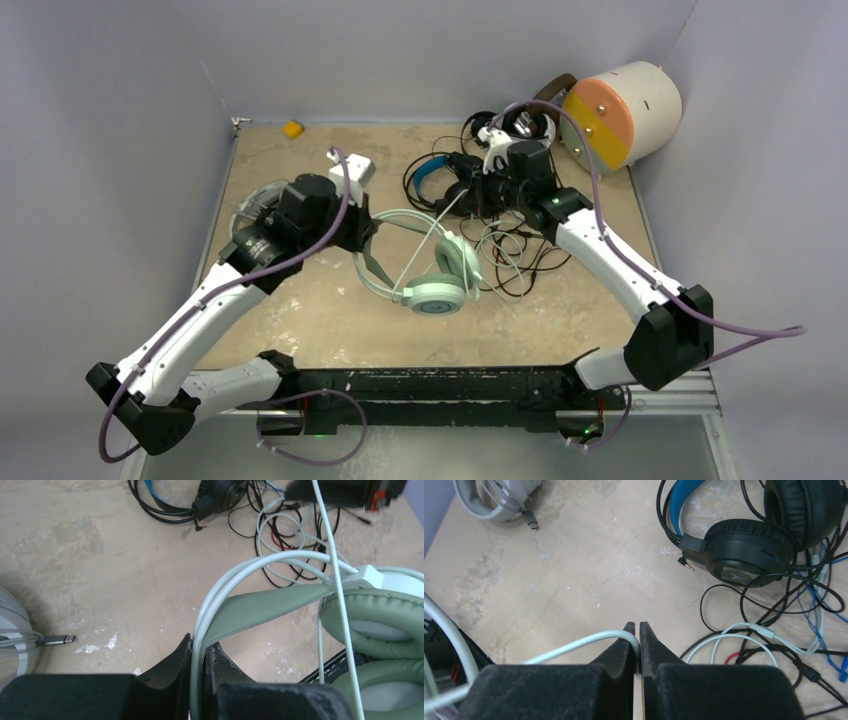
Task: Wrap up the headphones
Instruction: Wrap the headphones cable around the headphones.
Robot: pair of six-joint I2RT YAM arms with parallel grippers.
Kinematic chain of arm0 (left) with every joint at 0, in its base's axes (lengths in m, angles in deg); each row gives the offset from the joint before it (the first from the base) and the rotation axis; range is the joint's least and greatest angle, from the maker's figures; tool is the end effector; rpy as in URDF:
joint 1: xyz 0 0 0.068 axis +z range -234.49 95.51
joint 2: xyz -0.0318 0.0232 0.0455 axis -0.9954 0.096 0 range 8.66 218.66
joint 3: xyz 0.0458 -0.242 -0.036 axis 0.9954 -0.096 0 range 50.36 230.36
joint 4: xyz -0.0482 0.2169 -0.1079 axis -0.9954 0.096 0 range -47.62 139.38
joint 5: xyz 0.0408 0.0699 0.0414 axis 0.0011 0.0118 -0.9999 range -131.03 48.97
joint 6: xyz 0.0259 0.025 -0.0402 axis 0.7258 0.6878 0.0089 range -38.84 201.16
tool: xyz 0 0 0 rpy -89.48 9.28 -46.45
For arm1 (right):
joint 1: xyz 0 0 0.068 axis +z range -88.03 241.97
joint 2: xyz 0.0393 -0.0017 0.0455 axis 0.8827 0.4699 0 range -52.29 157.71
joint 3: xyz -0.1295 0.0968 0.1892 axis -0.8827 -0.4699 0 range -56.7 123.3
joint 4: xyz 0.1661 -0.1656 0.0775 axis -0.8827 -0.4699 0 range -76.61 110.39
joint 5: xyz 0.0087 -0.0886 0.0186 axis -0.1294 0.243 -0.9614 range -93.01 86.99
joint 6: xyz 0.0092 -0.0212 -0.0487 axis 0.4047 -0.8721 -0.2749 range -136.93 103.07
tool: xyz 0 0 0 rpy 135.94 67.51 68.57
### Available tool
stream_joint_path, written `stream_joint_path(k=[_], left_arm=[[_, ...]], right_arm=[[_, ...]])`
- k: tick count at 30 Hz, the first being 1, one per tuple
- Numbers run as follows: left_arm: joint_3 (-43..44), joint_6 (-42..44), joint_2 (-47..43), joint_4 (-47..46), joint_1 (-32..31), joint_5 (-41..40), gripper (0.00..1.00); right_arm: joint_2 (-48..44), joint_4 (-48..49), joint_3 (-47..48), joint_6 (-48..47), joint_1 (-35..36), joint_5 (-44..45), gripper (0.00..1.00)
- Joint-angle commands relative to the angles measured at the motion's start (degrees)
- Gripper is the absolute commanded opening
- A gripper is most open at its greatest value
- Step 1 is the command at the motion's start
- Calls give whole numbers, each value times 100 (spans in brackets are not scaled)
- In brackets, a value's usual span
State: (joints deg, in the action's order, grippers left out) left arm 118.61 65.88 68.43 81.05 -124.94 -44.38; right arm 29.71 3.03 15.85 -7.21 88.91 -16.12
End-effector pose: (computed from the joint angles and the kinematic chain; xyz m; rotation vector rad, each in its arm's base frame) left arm 0.1630 -0.1363 0.3583 0.4310 2.0965 -0.5200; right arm 0.2816 0.1521 0.3229 -0.4567 2.0342 0.6290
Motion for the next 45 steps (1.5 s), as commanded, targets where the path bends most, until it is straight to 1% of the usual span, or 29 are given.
stream_joint_path(k=[1, 4, 7, 12, 14, 16, 19, 26, 28, 30, 32, 41, 45], left_arm=[[659, -691, -162, -65, 752, 1528, 0], [941, -794, -97, 36, 779, 1461, 0], [1298, -1065, -3, 243, 783, 1209, 0], [1682, -1562, 132, 136, 785, 1884, 0], [1799, -1729, 169, 89, 784, 1947, 0], [1872, -1810, 205, 55, 783, 1767, 0], [2060, -1818, 304, 180, 781, 1309, 0], [2656, -1993, 508, 333, 781, 720, 0], [2736, -2115, 571, 327, 785, 623, 0], [2770, -2287, 634, 277, 783, 662, 0], [2756, -2391, 690, 171, 792, 758, 0], [3111, -2619, 1031, 107, 924, 856, 0], [3282, -2817, 1237, 7, 1088, 1252, 0]], right_arm=[[-314, 1678, -728, 369, -215, -421, 3], [-316, 2273, -1043, 432, -215, -611, 0], [-302, 2788, -1307, 475, -215, -908, 2], [-79, 3453, -1503, 688, -215, -1483, 8], [-70, 4010, -1730, 814, -215, -1577, 11], [-51, 4542, -1916, 878, -215, -1508, 15], [63, 4976, -2017, 915, -215, -1457, 19], [303, 5443, -2221, 930, -215, -1373, 23], [369, 5551, -2337, 935, -215, -1403, 26], [427, 5702, -2465, 900, -215, -1377, 32], [526, 5781, -2495, 830, -215, -1324, 35], [995, 5979, -2417, 772, -211, -1360, 35], [1182, 6167, -2422, 937, -191, -1572, 36]])
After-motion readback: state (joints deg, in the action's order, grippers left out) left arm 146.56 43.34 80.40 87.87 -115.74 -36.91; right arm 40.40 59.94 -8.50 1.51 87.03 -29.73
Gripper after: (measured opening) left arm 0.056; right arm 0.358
